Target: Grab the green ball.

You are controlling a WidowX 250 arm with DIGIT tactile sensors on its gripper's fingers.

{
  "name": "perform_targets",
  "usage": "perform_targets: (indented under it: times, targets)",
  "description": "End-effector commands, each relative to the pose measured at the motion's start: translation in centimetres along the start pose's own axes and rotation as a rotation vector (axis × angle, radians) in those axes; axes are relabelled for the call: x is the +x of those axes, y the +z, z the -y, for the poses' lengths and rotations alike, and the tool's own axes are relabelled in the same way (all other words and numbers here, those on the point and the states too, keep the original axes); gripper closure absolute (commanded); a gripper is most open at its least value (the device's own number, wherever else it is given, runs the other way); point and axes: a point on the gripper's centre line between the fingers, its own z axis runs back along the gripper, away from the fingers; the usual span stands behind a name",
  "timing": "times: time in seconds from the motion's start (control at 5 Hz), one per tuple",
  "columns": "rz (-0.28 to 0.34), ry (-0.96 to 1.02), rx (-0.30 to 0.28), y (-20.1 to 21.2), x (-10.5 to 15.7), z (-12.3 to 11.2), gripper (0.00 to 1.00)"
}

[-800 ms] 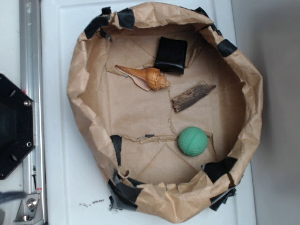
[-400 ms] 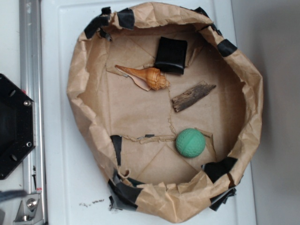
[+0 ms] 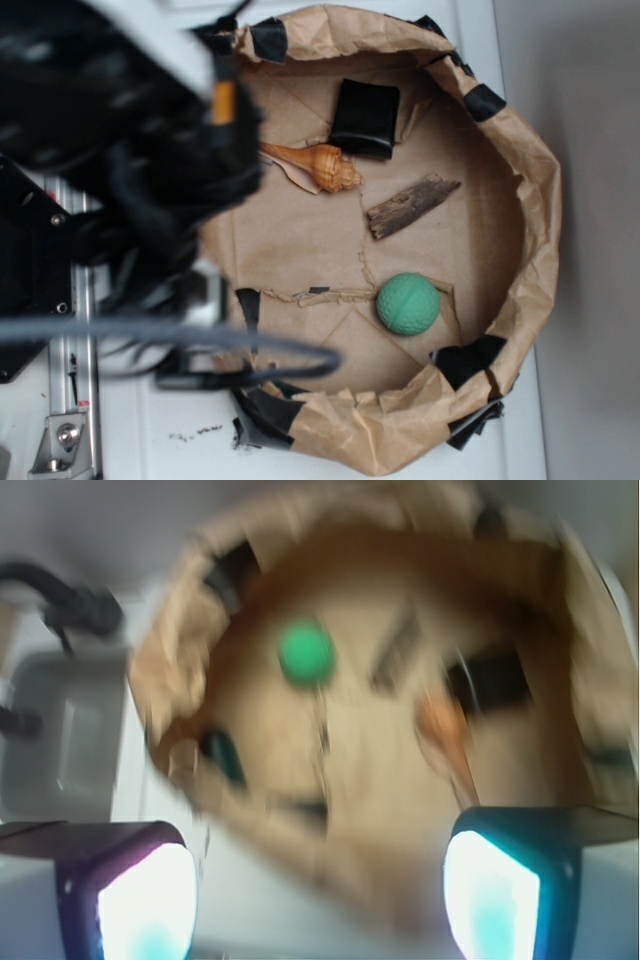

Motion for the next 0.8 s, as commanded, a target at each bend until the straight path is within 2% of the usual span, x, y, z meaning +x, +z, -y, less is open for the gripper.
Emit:
perform_targets:
  times: [0.0, 0.4, 0.6]
  targets:
    - [-0.032, -0.106, -0.02, -8.4, 4.0, -2.7, 0.0]
    - [-0.123, -0.252, -0.008, -16.0, 3.8, 0.5, 0.0]
    - [-0.117, -0.281, -0.059, -17.7, 5.2, 2.4, 0.0]
